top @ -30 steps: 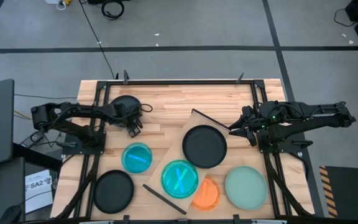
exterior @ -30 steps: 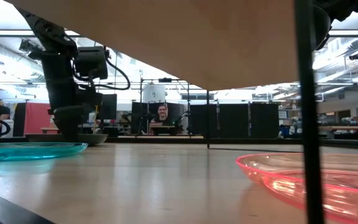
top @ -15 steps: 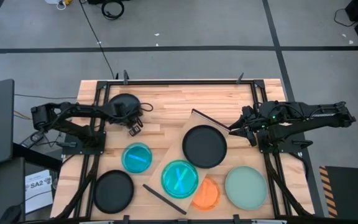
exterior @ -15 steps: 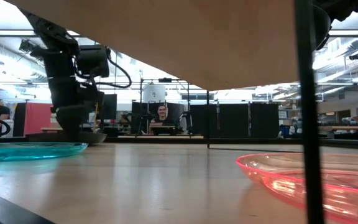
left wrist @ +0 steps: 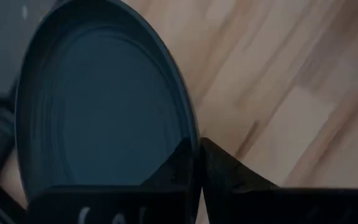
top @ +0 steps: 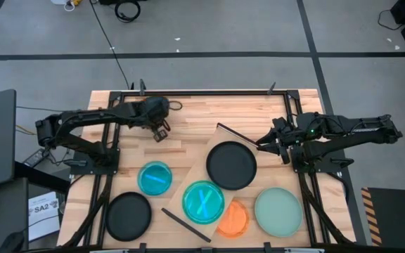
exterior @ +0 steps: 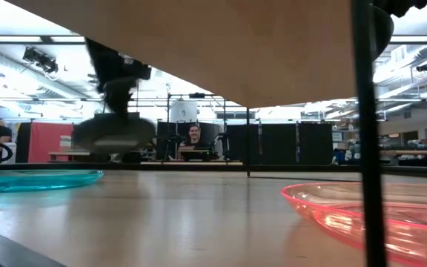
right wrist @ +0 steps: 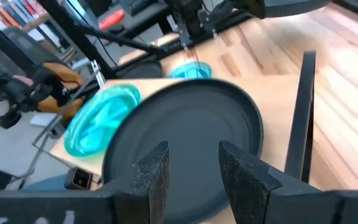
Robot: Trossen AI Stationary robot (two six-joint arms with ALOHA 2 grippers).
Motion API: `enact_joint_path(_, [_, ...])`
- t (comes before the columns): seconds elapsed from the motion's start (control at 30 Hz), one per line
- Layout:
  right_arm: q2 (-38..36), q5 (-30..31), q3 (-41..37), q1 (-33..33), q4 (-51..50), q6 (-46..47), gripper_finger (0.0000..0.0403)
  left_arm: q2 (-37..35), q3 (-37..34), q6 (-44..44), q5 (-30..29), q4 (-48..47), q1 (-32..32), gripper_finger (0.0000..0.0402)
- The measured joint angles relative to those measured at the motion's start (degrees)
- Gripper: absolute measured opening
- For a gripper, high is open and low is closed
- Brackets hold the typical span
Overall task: Place and stack plates onto a shelf
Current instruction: Stack the top black plate on top of the black plate on the shelf
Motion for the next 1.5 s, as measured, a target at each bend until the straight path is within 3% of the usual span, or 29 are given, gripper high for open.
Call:
enact_joint_path(0.33, [3.9,11.2,0.0,0.0,11.9,0.8,0.0145,0.0,17.2,5.7,-0.3,-0.7,-5.7,0.0018])
enact_joint_path(0.63, [8.7,15.7,0.0,-7.1,26.1,13.4,0.0145,0.0,24.1,15.8,-1.4,0.9,-13.7,0.0018])
enact_joint_path(0.77, [11.0,14.2,0.0,-11.4,28.2,18.7,0.0145,0.1,24.1,22.7,-3.7,1.6,-17.3,0.0018])
enact_joint_path(1.07, [17.1,4.6,0.0,-17.4,33.9,24.8,0.0145,0.5,24.1,33.0,-8.7,1.6,-22.9,0.0020])
enact_joint_path(1.5, [25.2,1.6,0.0,-19.1,49.1,26.9,0.0145,0.5,24.1,37.1,-9.4,0.8,-25.9,0.0019])
